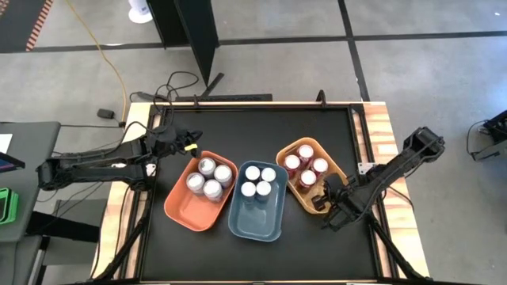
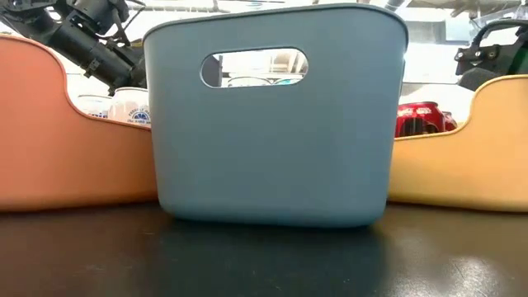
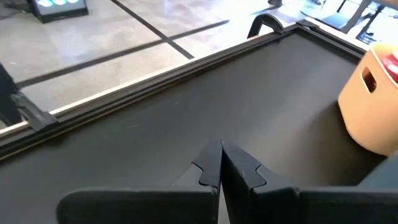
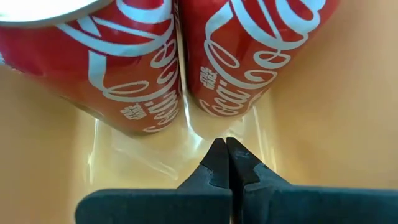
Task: Sort soda cans
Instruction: Adjust the bins to the center of the table
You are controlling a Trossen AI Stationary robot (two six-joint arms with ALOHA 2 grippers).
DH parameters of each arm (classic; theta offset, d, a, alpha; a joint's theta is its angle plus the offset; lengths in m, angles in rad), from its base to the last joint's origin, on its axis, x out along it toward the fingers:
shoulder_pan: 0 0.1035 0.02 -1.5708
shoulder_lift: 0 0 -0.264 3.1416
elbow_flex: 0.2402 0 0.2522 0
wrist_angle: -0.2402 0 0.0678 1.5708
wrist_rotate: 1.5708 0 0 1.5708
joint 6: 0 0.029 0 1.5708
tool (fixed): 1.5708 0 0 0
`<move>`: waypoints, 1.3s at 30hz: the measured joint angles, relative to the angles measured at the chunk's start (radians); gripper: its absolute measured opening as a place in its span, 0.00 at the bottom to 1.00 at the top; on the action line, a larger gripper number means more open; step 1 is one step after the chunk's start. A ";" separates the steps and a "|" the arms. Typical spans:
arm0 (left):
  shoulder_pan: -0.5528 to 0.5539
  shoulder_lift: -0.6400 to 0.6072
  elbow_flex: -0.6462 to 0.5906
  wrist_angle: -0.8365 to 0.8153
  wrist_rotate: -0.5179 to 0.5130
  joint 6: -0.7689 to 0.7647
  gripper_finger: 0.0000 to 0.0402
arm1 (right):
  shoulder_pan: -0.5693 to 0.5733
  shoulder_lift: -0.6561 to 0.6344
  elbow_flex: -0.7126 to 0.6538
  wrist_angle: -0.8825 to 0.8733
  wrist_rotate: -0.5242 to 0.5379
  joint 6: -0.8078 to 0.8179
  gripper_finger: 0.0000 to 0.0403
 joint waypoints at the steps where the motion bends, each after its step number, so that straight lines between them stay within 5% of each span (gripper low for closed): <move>1: -0.001 0.006 0.000 0.000 0.007 -0.003 0.00 | 0.000 0.000 0.000 -0.001 0.009 -0.002 0.00; 23: 0.000 0.015 0.000 -0.005 0.024 -0.025 0.00 | -0.002 0.001 0.170 -0.270 0.109 -0.332 0.00; 29: 0.000 0.015 0.003 -0.015 0.127 -0.009 0.00 | 0.004 0.000 0.259 -0.302 0.261 -0.511 0.00; 34: -0.009 0.015 0.049 -0.170 0.194 0.008 0.00 | 0.016 -0.002 0.361 -0.304 0.394 -0.716 0.00; 39: -0.043 0.015 0.097 -0.372 0.196 -0.035 0.00 | 0.015 -0.051 0.399 -0.307 0.410 -0.829 0.00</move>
